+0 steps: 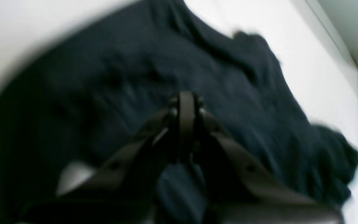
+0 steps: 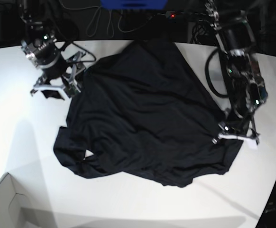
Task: Layout the t-shirt on the table in an organized manner, then fold the t-shirt properly
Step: 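Grasp the shirt hem with both grippers and pull it apart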
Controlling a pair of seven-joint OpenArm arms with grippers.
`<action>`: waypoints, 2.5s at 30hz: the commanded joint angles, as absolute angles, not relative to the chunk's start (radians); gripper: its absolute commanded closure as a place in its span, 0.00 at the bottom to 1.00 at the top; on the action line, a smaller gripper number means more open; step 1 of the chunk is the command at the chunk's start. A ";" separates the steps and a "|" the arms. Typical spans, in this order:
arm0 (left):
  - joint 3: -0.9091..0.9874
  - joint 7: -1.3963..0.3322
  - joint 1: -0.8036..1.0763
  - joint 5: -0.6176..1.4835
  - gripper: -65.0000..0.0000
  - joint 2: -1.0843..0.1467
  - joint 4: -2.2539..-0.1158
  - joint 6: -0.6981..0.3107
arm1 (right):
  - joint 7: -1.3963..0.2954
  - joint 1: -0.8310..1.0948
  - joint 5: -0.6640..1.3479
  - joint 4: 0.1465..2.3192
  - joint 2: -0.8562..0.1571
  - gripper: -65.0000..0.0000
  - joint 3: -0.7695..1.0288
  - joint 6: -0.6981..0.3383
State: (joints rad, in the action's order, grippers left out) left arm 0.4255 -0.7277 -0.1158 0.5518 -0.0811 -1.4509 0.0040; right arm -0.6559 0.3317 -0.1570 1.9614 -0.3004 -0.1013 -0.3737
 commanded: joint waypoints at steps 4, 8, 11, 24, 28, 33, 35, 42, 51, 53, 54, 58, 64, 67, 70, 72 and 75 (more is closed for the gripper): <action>0.397 -0.808 -0.024 0.559 0.99 0.007 -1.623 -0.004 | -0.631 0.213 -0.151 1.951 -0.294 0.41 -0.105 -0.371; 0.245 -0.834 0.053 0.550 0.99 0.015 -1.632 -0.004 | -0.631 0.056 -0.151 1.870 -0.237 0.41 -0.105 -0.371; 0.145 -0.832 0.070 0.550 0.99 -0.007 -1.564 -0.004 | -0.631 -0.067 -0.151 1.753 -0.194 0.41 -0.107 -0.377; 0.113 -0.542 -0.018 0.561 0.99 -0.259 -1.179 -0.004 | -0.624 -0.274 -0.154 1.395 -0.130 0.41 -0.105 -0.456; 0.116 -0.530 -0.099 0.561 0.99 -0.314 -1.089 -0.004 | -0.624 -0.259 -0.154 1.397 -0.120 0.41 -0.105 -0.456; 0.206 -0.530 -0.199 0.552 0.99 -0.338 -0.992 -0.004 | -0.624 -0.255 -0.154 1.399 -0.105 0.41 -0.122 -0.456; 0.252 -0.530 -0.237 0.552 0.99 -0.357 -0.954 -0.004 | -0.624 -0.259 -0.154 1.399 -0.105 0.41 -0.122 -0.456; 0.275 -0.539 -0.306 0.562 0.99 -0.389 -0.917 -0.004 | -0.622 -0.314 -0.154 1.380 -0.081 0.41 -0.140 -0.456; 0.277 -0.541 -0.231 0.564 0.99 -0.360 -1.127 -0.004 | -0.576 -0.464 -0.154 1.224 -0.015 0.41 -0.266 -0.456; 0.277 -0.541 -0.186 0.564 0.99 -0.357 -1.207 -0.002 | -0.530 -0.492 -0.154 1.164 0.004 0.41 -0.278 -0.456; 0.277 -0.541 -0.166 0.564 0.99 -0.357 -1.248 0.002 | -0.504 -0.507 -0.154 1.132 0.013 0.41 -0.288 -0.456; 0.277 -0.541 -0.068 0.564 0.99 -0.357 -1.420 0.004 | -0.401 -0.590 -0.154 0.960 0.056 0.40 -0.308 -0.456; 0.275 -0.541 0.022 0.558 0.99 -0.328 -1.449 0.001 | -0.248 -0.685 -0.154 0.685 0.107 0.40 -0.305 -0.456; 0.277 -0.541 0.058 0.552 0.99 -0.320 -1.399 -0.002 | -0.162 -0.697 -0.154 0.564 0.110 0.41 -0.298 -0.453; 0.277 -0.539 0.068 0.552 0.99 -0.315 -1.360 -0.002 | -0.088 -0.699 -0.154 0.506 0.107 0.41 -0.298 -0.418; 0.277 -0.539 0.071 0.552 0.99 -0.315 -1.342 -0.002 | -0.059 -0.699 -0.154 0.479 0.104 0.41 -0.305 -0.367; 0.277 -0.536 0.071 0.552 0.99 -0.315 -1.311 -0.002 | -0.053 -0.699 -0.154 0.455 0.073 0.46 -0.305 -0.331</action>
